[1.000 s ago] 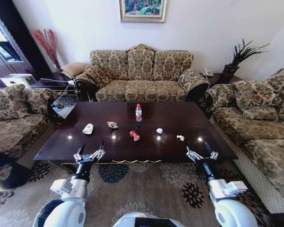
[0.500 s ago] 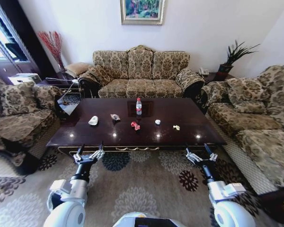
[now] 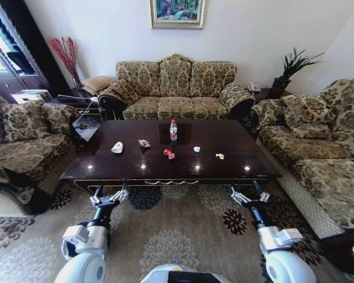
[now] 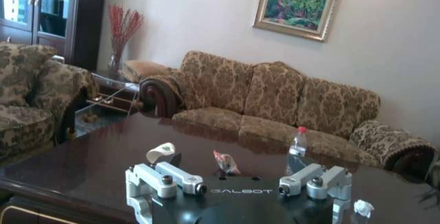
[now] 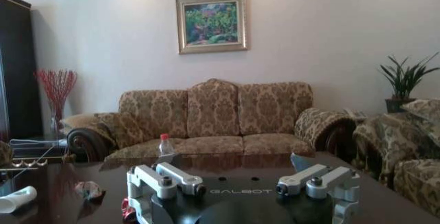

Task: Move to the front of the table and place the trash on the table into the trash bin.

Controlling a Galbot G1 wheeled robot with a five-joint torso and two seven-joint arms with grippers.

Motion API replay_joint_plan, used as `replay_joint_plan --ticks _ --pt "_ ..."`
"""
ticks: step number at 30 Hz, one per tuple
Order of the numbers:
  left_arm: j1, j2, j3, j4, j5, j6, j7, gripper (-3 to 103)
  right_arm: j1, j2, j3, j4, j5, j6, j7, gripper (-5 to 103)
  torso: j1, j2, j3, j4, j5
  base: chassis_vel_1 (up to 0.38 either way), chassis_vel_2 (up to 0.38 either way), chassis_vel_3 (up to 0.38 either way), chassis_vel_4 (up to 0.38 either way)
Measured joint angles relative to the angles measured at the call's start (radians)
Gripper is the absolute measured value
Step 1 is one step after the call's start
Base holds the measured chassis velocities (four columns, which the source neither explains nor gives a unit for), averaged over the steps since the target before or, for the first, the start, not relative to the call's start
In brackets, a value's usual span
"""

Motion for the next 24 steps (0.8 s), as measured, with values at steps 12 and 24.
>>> replay_joint_plan --ticks 12,24 --pt "-0.001 0.0 0.006 0.007 0.009 -0.001 0.0 100 -0.009 0.001 0.003 -0.016 0.002 0.02 -0.001 100 0.0 0.0 0.0 0.0001 -0.0001 0.075 0.069 -0.056 -0.074" --pt "0.002 0.001 -0.006 0.037 0.015 -0.01 -0.001 100 -0.014 0.009 -0.015 -0.032 -0.002 0.038 -0.011 100 0.0 0.0 0.0 0.0001 -0.001 0.181 0.182 -0.176 -0.17"
